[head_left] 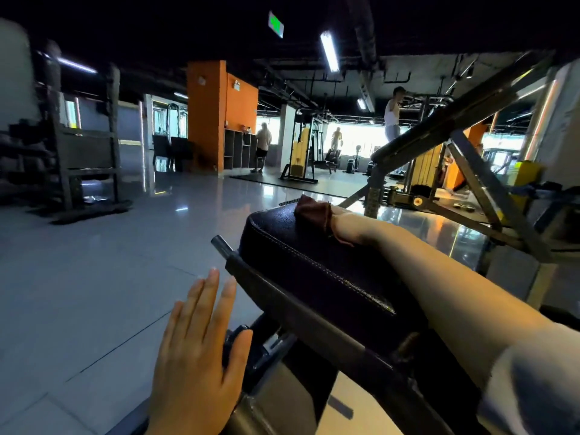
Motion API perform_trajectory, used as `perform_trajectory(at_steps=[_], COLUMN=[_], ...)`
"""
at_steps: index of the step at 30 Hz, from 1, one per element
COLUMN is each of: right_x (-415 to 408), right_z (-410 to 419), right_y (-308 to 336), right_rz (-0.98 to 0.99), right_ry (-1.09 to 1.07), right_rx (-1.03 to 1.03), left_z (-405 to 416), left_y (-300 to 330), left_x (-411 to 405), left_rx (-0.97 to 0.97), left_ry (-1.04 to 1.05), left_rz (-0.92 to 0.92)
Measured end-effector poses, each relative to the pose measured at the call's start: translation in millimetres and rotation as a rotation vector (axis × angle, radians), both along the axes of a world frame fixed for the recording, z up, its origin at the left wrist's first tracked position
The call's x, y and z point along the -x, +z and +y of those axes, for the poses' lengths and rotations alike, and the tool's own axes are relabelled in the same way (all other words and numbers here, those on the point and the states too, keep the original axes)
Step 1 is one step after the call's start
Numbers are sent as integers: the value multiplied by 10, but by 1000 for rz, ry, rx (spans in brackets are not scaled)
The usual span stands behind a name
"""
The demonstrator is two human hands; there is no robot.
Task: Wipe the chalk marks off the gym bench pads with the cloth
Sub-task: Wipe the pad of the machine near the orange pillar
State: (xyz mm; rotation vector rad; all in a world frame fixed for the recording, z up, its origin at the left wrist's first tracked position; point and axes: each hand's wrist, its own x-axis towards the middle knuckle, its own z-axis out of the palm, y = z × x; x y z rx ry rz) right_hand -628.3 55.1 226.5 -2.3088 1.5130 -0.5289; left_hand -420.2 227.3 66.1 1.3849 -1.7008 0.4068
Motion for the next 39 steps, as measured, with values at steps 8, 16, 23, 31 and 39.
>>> perform_trajectory(at_steps=[8, 16, 23, 31, 39], right_x=[-748, -362, 466, -456, -922], right_z=[750, 1419, 1988, 1536, 1272], right_y=[8, -295, -952, -639, -478], right_rz=[236, 464, 420, 483, 585], right_ry=[79, -5, -284, -410, -246], right_rx=[255, 624, 870, 702, 834], left_z=[16, 81, 143, 141, 163], left_y=[-26, -97, -293, -274, -248], left_x=[18, -18, -78, -73, -75], left_rx=[7, -3, 19, 9, 9], left_ry=[30, 2, -43, -16, -29], left_rz=[42, -20, -129, -122, -120])
